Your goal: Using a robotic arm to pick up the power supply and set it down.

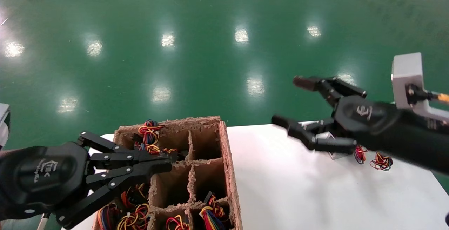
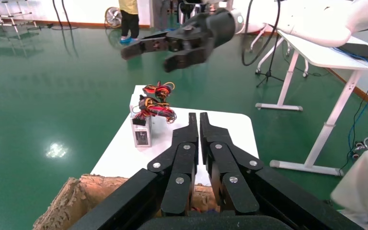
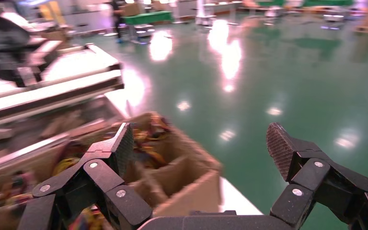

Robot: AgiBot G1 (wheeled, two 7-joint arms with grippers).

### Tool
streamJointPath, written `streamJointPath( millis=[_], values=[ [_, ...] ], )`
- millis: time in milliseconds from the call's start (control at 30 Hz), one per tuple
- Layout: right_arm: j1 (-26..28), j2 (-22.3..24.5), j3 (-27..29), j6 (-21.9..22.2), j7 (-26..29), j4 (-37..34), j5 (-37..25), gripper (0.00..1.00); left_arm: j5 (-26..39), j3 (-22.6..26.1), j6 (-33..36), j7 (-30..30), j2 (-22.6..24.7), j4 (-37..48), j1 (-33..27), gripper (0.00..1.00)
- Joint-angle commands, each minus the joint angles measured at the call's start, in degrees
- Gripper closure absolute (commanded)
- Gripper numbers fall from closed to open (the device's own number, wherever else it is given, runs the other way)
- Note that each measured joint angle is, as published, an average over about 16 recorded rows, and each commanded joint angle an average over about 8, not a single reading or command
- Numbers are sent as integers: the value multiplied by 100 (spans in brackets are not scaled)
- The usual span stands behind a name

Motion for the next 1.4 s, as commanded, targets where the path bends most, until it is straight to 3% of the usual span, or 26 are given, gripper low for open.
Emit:
streamJointPath(
  millis=[33,333,567,1400],
  values=[
    [16,17,-12,-217,7,78,45,0,0,0,0,0,0,0,0,0],
    [90,95,-67,-1198,40,431,248,0,0,0,0,0,0,0,0,0],
    [124,134,-90,-1698,54,601,341,0,-1,-1,-1,0,0,1,1,0],
    [118,128,-93,-1561,53,559,326,0,-1,-1,-2,0,0,1,1,0]
  ],
)
